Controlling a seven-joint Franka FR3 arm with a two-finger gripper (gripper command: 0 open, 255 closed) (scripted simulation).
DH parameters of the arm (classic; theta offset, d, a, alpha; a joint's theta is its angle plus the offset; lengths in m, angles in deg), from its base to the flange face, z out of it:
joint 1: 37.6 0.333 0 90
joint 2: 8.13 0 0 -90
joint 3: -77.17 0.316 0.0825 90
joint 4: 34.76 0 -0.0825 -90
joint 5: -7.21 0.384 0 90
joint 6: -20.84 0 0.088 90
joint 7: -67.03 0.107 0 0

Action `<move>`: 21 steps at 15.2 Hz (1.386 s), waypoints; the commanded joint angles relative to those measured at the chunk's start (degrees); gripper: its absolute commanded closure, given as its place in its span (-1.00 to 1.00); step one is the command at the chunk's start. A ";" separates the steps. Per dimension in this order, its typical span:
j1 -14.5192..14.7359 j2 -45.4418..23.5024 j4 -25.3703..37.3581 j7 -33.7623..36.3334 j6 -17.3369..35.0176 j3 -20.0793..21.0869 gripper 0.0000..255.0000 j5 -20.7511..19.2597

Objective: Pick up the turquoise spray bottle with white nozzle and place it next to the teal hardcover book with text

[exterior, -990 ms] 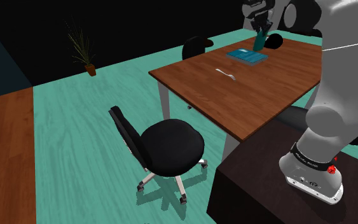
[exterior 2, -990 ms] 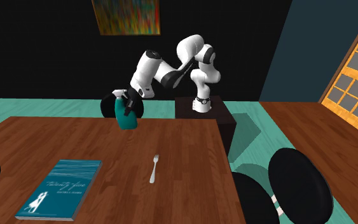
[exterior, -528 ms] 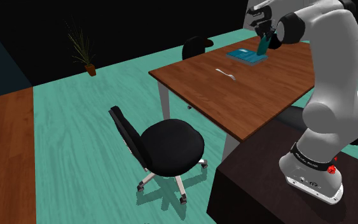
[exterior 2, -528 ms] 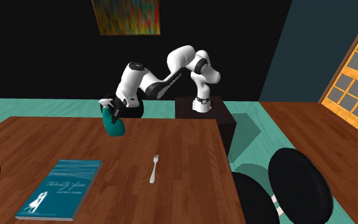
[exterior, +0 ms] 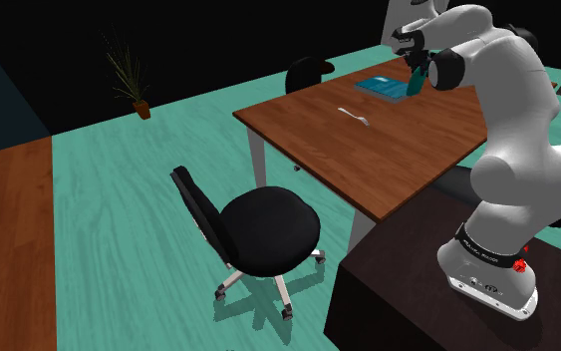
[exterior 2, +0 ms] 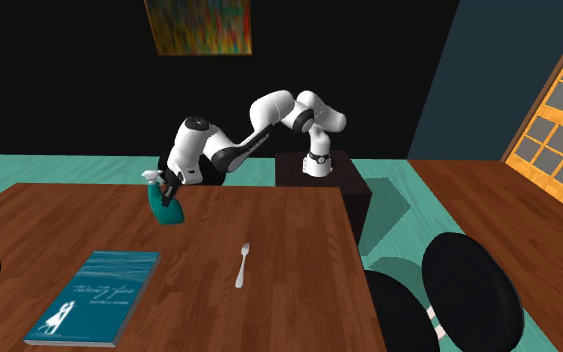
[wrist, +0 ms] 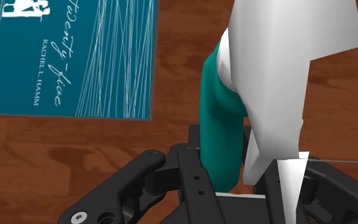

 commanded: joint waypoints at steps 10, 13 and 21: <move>0.58 -1.93 -5.14 1.83 6.72 -0.06 1.00 -0.30; 0.65 -2.77 -6.00 2.34 8.30 -0.05 1.00 -0.35; 0.67 -3.17 -6.29 2.55 8.94 -0.05 1.00 -0.36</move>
